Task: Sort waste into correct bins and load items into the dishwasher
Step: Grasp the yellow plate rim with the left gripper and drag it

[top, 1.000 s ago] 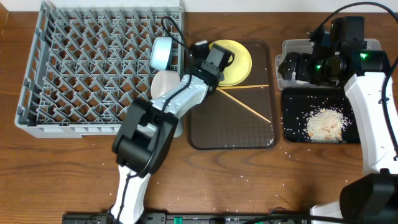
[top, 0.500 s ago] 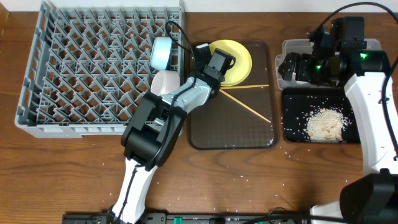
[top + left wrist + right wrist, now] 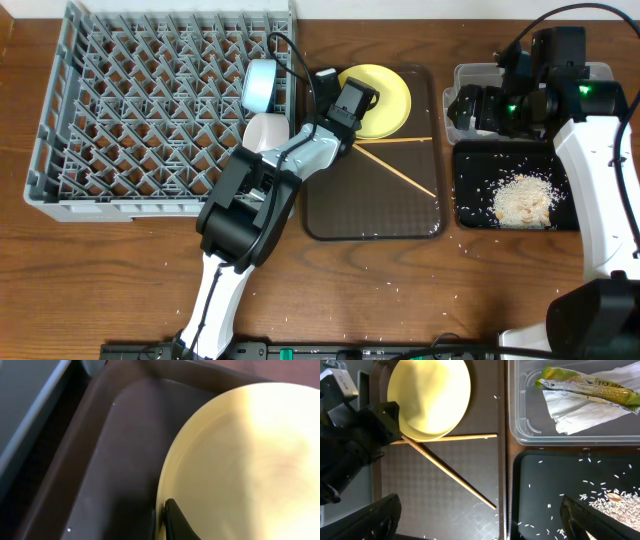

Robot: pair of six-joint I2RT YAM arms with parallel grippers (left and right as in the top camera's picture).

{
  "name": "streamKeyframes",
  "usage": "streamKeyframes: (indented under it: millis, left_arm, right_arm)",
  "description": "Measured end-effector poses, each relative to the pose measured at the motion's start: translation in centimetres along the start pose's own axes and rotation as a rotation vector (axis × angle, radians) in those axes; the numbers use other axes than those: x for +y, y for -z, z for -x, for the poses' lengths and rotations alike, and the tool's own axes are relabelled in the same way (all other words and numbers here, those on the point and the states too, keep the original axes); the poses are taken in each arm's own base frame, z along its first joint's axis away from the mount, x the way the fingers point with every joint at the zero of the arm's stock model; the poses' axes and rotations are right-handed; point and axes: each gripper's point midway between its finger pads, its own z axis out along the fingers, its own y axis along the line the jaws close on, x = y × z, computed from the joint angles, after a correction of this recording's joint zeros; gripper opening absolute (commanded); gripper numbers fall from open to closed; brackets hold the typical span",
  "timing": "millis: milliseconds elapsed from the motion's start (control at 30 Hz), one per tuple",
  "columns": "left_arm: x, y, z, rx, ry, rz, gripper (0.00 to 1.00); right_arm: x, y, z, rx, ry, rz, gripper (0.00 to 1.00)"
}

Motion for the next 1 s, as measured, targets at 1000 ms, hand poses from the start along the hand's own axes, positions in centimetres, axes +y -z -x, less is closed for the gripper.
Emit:
streamKeyframes:
  millis: [1000]
  left_arm:
    - [-0.8,10.0,-0.1,0.288,-0.084,-0.188,0.36]
  right_arm:
    - [0.0,0.0,-0.1,0.003,-0.001,0.0,0.99]
